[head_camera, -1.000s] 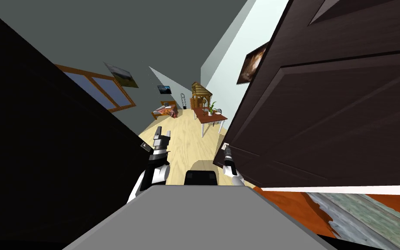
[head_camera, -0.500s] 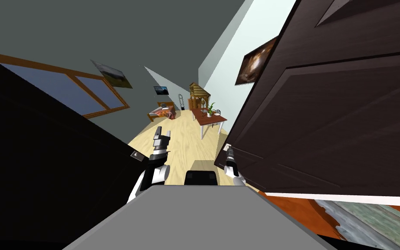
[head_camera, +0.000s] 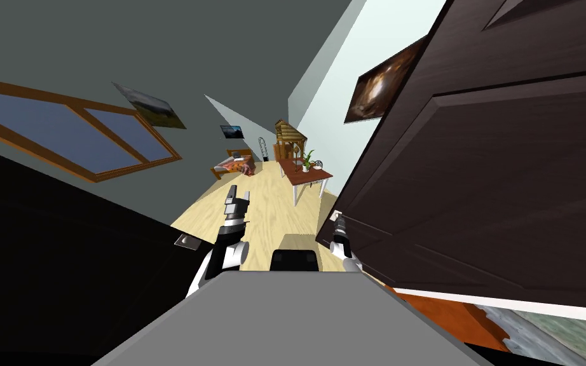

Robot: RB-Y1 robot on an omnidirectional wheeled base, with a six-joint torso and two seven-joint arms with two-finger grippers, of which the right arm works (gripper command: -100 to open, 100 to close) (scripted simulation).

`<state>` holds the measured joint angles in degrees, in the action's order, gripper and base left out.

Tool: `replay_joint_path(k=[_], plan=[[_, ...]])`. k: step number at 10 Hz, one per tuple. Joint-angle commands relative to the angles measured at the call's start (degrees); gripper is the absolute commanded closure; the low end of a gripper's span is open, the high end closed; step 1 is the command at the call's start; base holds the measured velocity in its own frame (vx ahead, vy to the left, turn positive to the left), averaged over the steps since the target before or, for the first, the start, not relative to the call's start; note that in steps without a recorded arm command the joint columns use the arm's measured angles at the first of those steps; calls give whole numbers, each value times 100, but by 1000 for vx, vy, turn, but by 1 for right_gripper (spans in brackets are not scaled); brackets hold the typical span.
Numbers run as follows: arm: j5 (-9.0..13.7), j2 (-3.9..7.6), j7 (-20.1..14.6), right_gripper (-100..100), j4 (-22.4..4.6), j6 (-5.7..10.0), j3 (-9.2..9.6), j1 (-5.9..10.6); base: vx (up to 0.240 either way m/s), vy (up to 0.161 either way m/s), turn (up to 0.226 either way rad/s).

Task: Push the door open

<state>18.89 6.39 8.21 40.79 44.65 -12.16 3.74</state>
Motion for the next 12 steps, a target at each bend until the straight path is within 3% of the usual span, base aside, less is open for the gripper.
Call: replay_joint_path(k=[1,6,7,12], plan=[[71,39,33,100,-46,53,-157,-13,192,65,-83],[198,55,103,100,-92,52,-417,8,190,40,-68],[181,35,99,100,-128,83,-387,3,72,18,-38],[406,84,241,100,-136,104,-713,-18,179,-20,-38]])
